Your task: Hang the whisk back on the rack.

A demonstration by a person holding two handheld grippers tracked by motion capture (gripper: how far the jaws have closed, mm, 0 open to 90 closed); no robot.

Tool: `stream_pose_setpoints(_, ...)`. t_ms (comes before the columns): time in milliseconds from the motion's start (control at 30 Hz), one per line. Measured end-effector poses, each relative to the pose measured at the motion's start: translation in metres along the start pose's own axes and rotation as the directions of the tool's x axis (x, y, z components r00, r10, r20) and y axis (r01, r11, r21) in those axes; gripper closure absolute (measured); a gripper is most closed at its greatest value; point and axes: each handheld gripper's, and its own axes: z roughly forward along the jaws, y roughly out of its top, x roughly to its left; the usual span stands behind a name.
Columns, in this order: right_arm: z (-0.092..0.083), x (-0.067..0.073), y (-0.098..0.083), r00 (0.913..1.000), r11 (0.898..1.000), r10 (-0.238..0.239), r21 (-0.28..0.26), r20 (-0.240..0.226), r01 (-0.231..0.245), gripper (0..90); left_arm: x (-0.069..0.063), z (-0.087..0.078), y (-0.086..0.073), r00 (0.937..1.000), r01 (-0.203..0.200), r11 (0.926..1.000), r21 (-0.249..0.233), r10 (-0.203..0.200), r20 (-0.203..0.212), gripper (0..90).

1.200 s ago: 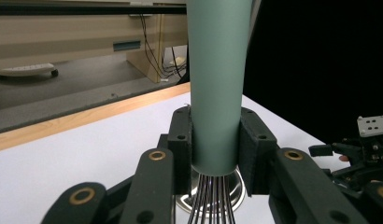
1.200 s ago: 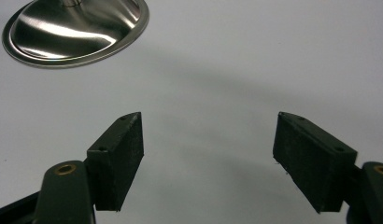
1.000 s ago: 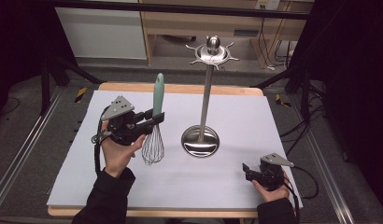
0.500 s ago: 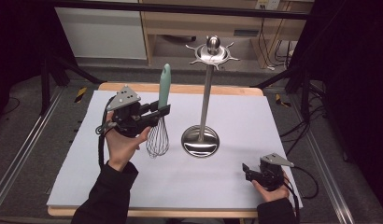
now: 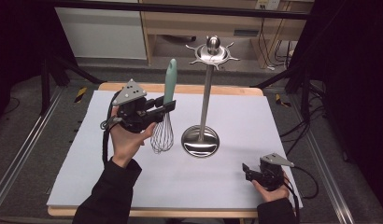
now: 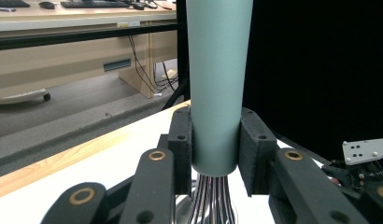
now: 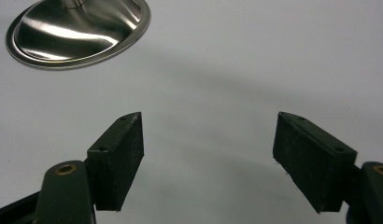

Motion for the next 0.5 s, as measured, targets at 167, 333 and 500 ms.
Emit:
stream_pose_setpoints(167, 0.000, -0.001, 0.000, 1.0000, 1.000, 0.002, -0.003, -0.003, -0.002, 25.1, -0.004, 0.004, 0.004, 1.0000, -0.008, 1.0000, 0.006, 0.008, 0.005, 68.7)
stream_pose_setpoints(333, 0.000, -0.001, 0.000, 1.0000, 1.000, 0.002, -0.002, -0.004, -0.002, 25.0, -0.006, 0.009, 0.008, 0.9999, -0.015, 0.9998, 0.015, 0.015, 0.007, 68.7)
stream_pose_setpoints(500, 0.000, -0.001, 0.000, 1.0000, 1.000, 0.002, -0.002, -0.005, -0.002, 25.0, -0.006, 0.012, 0.009, 0.9998, -0.019, 0.9995, 0.024, 0.019, 0.005, 68.7)
